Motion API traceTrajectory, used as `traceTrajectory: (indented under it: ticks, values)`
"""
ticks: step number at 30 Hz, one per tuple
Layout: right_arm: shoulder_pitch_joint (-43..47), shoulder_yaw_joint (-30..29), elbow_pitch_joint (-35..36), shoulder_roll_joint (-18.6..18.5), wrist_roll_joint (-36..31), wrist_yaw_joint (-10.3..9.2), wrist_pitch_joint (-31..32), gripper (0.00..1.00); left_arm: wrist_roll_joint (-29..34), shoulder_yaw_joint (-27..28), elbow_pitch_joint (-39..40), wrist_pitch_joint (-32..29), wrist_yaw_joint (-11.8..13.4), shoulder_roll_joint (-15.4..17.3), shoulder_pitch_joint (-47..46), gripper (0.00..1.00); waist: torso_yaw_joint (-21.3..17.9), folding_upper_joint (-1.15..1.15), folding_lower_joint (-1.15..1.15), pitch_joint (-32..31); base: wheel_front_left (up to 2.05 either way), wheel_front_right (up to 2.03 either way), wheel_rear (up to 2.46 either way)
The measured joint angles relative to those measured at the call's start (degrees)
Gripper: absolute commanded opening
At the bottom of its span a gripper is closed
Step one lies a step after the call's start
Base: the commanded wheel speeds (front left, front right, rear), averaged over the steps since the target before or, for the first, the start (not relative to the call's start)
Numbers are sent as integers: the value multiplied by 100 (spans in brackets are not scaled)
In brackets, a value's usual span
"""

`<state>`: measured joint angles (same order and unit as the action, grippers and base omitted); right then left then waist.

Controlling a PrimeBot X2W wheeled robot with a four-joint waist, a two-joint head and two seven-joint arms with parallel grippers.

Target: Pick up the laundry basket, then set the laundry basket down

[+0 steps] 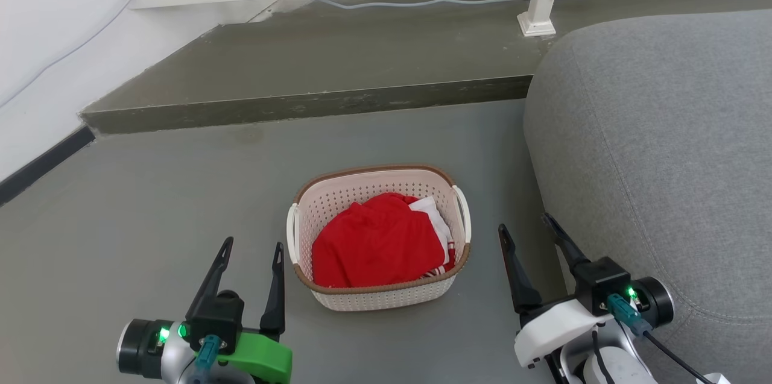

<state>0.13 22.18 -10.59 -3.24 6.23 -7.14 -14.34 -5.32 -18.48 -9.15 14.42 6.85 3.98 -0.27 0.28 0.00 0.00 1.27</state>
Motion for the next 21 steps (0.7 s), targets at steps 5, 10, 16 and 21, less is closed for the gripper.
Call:
traceTrajectory:
  ticks: [5,10,16,21]
  values:
    - [-1,0,1,0,1,-1,-1,100,-1,8,-3,0,0,-8,0,100,5,0,0,8,0,0,0]
    - [-2,0,1,0,2,-1,-1,100,-2,20,-13,0,0,-24,0,100,9,0,0,13,0,0,0]
    - [-4,7,1,2,2,-2,-1,100,-3,29,-25,0,0,-43,0,100,11,0,0,19,0,0,0]
    - [-7,12,1,2,5,-2,-1,100,-12,36,-34,0,0,-60,0,100,13,0,0,23,0,0,0]
